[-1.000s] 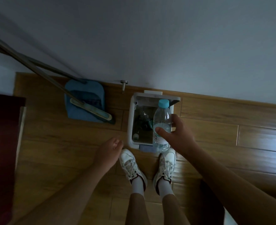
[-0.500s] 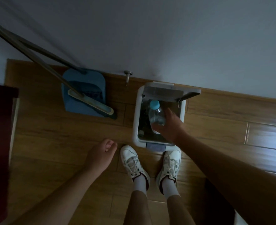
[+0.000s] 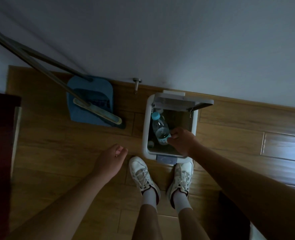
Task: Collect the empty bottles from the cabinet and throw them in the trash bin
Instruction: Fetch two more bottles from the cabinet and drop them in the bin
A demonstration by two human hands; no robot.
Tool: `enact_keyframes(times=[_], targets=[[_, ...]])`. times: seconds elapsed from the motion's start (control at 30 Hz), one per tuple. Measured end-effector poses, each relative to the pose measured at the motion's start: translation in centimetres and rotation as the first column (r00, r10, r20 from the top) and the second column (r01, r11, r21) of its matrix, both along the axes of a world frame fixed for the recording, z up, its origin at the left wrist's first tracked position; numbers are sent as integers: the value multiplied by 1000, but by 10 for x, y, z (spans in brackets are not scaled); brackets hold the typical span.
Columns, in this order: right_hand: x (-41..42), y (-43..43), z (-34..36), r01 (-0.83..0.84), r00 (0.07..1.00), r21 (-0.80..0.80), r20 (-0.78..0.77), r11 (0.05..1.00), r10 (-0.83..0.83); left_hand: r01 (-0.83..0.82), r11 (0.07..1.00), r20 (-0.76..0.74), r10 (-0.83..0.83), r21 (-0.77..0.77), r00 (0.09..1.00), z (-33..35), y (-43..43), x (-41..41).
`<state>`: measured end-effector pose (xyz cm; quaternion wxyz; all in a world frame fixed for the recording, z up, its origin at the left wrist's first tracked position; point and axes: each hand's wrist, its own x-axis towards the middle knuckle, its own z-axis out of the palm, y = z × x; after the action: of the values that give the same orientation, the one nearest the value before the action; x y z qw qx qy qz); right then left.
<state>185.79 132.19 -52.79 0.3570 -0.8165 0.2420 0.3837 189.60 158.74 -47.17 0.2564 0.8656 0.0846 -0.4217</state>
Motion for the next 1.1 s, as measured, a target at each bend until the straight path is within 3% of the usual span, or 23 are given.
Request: enact_keyframes(times=[0.3, 0.47, 0.67, 0.77, 0.93, 1.1], targets=[[-4, -17, 25, -20, 999, -1, 25, 1000, 20, -12, 1000, 18, 12, 3, 1000, 24, -9, -4], [18, -8, 14, -25, 993, 40, 114, 999, 20, -15, 1000, 37, 15, 5, 999, 5, -12, -9], [23, 6, -1, 102, 968, 39, 226, 994, -108, -20, 1000, 21, 19, 15, 1000, -15, -2, -16], [32, 11, -7, 81, 955, 23, 284, 996, -84, -10, 999, -4, 10, 31, 1000, -23, 5, -20], [46, 21, -24, 64, 965, 47, 250, 997, -74, -25, 999, -5, 25, 41, 1000, -33, 13, -12], [24, 18, -15, 57, 937, 24, 345, 998, -62, -3, 1000, -52, 4, 31, 999, -35, 22, -4]])
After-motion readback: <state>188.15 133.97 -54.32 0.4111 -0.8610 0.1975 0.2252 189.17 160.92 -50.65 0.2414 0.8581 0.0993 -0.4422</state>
